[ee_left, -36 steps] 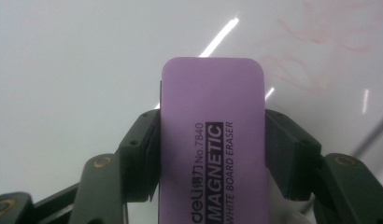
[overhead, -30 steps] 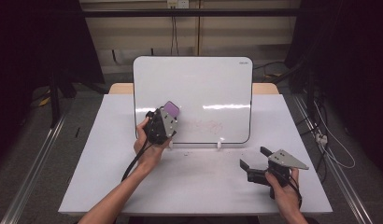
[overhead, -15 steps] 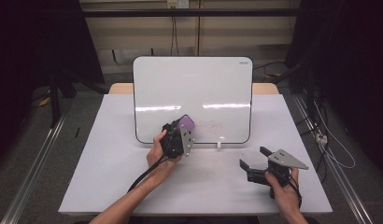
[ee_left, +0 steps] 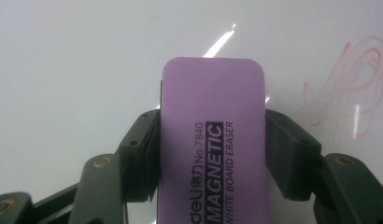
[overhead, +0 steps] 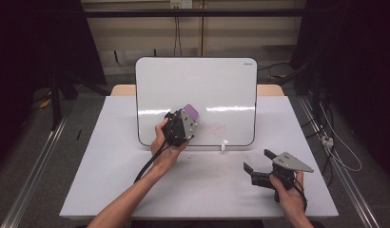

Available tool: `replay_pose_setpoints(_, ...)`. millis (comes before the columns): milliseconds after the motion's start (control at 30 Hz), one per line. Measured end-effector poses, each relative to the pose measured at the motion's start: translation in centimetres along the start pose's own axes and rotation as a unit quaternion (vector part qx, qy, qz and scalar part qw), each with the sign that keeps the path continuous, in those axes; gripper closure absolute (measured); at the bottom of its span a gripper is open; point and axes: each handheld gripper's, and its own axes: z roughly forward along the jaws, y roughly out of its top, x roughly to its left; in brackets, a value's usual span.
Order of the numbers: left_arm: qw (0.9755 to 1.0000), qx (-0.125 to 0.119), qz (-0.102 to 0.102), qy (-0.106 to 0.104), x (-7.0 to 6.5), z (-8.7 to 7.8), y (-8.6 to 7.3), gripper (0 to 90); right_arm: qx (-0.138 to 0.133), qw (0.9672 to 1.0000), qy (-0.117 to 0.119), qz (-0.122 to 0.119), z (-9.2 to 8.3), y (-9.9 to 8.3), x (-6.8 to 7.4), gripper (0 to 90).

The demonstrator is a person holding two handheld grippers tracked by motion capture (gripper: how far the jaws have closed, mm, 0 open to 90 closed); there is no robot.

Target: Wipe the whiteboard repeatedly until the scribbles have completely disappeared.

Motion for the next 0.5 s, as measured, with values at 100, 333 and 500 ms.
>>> replay_pose_setpoints(100, 0.9999, -0.004, -0.010, -0.005, -0.7, 0.1, 0.0, 41.3, -0.001, 1.0000, 0.001, -0.001, -0.1, 0.0, 0.0, 6.8)
replay_pose_setpoints(333, 0.9993, -0.008, 0.025, -0.027, -4.6, 0.3, 0.5, 41.3, 0.000, 1.0000, 0.002, -0.001, 0.0, 0.0, 0.1, 6.9)
replay_pose_setpoints(500, 0.9981, -0.013, 0.048, -0.038, -5.8, 0.3, 0.4, 41.3, 0.000, 1.0000, 0.002, 0.000, 0.0, 0.0, 0.0, 6.9)
